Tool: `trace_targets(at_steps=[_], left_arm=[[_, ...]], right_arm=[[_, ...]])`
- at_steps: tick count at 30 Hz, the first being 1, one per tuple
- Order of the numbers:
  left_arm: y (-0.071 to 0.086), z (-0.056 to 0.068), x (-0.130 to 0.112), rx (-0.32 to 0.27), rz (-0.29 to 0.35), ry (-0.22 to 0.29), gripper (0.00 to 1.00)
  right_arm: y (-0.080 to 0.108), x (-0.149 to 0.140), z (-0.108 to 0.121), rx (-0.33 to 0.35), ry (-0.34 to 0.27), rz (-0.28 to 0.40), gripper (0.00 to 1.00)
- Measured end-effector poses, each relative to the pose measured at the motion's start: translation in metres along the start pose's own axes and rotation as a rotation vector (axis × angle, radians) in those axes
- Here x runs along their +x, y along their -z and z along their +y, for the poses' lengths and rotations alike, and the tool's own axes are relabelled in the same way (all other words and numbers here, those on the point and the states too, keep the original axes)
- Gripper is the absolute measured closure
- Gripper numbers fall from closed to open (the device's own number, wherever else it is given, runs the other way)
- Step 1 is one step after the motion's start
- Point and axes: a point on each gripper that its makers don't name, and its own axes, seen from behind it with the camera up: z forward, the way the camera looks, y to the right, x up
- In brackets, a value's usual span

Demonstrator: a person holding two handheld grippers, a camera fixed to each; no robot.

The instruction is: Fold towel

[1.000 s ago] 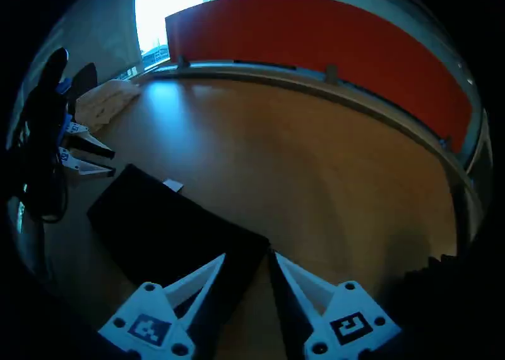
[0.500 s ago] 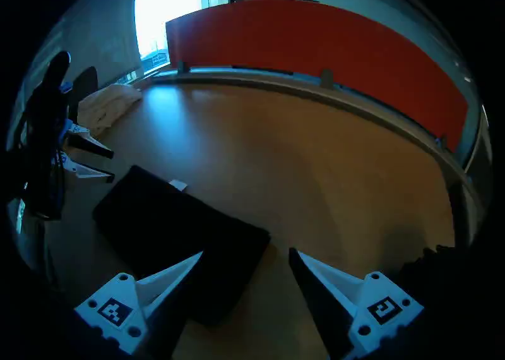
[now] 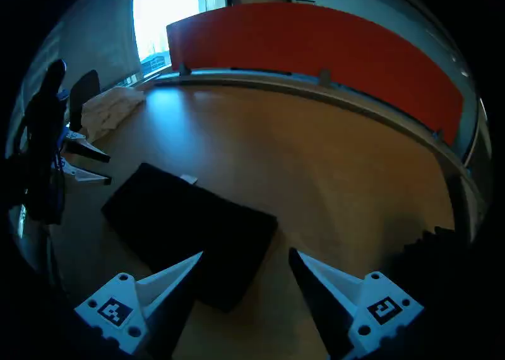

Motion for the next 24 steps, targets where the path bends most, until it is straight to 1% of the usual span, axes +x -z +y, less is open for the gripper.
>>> trace_targets(at_steps=[6,12,18,24], left_arm=[[0.012,0.006,-0.012,0.001,0.002,0.015,0.04],[0.021,0.01,-0.019,0.004,0.005,0.03,0.04],[0.026,0.012,-0.026,0.011,0.003,0.043,0.04],[0.032,0.01,-0.033,0.028,0.005,0.06,0.04]], right_arm=[[0.01,-0.008,-0.005,-0.001,0.008,-0.003,0.05],[0.017,-0.017,-0.01,0.001,-0.004,-0.004,0.05],[0.018,-0.022,-0.011,0.008,-0.001,-0.009,0.05],[0.016,-0.025,-0.011,0.021,0.021,-0.016,0.05]])
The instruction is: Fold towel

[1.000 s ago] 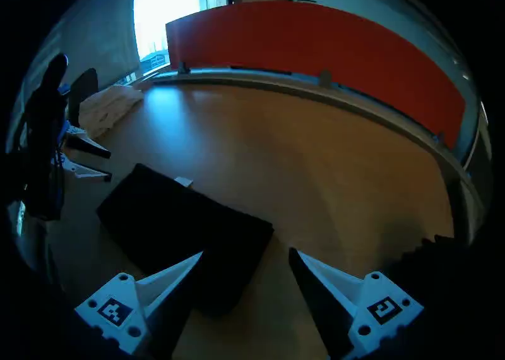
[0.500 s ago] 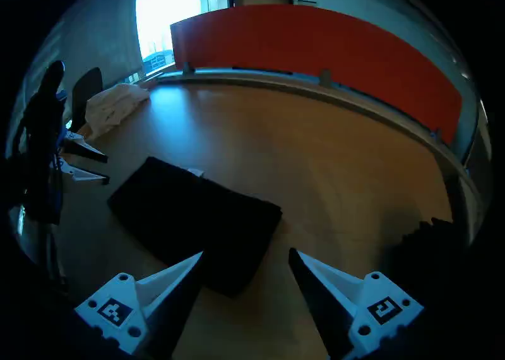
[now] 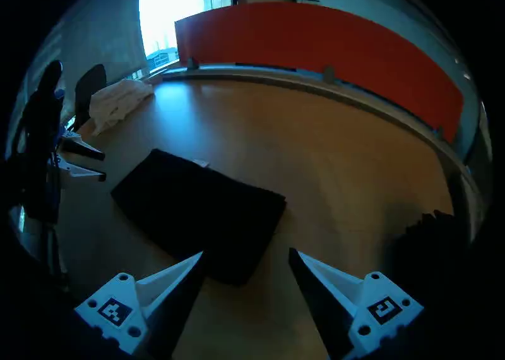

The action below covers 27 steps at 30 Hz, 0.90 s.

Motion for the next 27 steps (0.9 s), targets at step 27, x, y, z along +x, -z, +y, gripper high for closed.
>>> trace_targets(at_steps=[27], left_arm=[[0.047,-0.012,-0.044,0.099,0.014,0.138,0.04]], right_arm=[[-0.009,-0.017,-0.001,0.085,0.137,-0.059,0.06]])
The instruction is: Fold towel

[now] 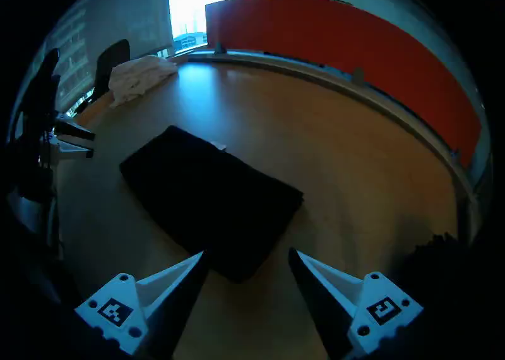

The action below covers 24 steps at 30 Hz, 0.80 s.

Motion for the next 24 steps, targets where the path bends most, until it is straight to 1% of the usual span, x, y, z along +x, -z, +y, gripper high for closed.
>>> trace_targets(at_steps=[3,6,11,17,19,23,24], left_arm=[[0.002,0.0,-0.006,0.005,-0.005,0.009,0.04],[0.005,-0.001,-0.01,0.01,-0.008,0.016,0.04],[0.009,-0.002,-0.015,0.015,-0.009,0.029,0.04],[0.014,-0.004,-0.02,0.021,-0.011,0.044,0.04],[0.016,-0.005,-0.021,0.022,-0.012,0.047,0.04],[0.018,-0.007,-0.025,0.026,-0.013,0.051,0.04],[0.019,-0.007,-0.025,0.028,-0.014,0.052,0.04]], right_arm=[[-0.001,-0.006,-0.002,0.011,0.009,-0.011,0.09],[-0.003,-0.013,-0.003,0.017,0.02,-0.024,0.14],[-0.004,-0.023,-0.006,0.031,0.045,-0.049,0.33],[-0.004,-0.028,-0.015,0.073,0.062,-0.069,0.6],[-0.004,-0.029,-0.016,0.082,0.067,-0.074,0.64],[-0.005,-0.032,-0.016,0.092,0.081,-0.086,0.65],[-0.005,-0.032,-0.015,0.094,0.085,-0.089,0.67]])
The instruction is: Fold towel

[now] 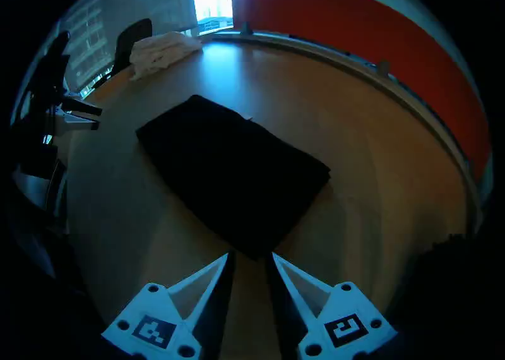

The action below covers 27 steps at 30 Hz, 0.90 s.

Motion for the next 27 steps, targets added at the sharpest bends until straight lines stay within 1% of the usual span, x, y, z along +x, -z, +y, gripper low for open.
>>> trace_targets(at_steps=[5,9,10,13,18,21,27], left_arm=[[0.003,-0.003,-0.004,0.005,-0.003,0.007,0.04],[0.004,-0.004,-0.006,0.008,-0.004,0.013,0.04],[0.004,-0.005,-0.006,0.009,-0.003,0.014,0.04],[0.005,-0.006,-0.006,0.011,-0.003,0.017,0.05],[0.005,-0.006,-0.006,0.015,-0.002,0.02,0.04],[0.006,-0.006,-0.006,0.014,-0.001,0.024,0.04],[0.007,-0.006,-0.005,0.014,0.001,0.035,0.04]], right_arm=[[-0.001,0.001,0.005,-0.008,0.02,-0.001,0.79],[-0.001,0.002,0.005,-0.004,0.028,0.001,0.93],[-0.001,0.004,0.005,-0.003,0.03,0.005,0.94],[-0.001,0.007,0.004,0.001,0.035,0.014,0.97],[0.001,0.017,0.004,-0.002,0.047,0.033,0.97],[0.005,0.032,0.005,-0.012,0.067,0.06,0.97],[0.016,0.073,0.002,-0.023,0.13,0.126,0.97]])
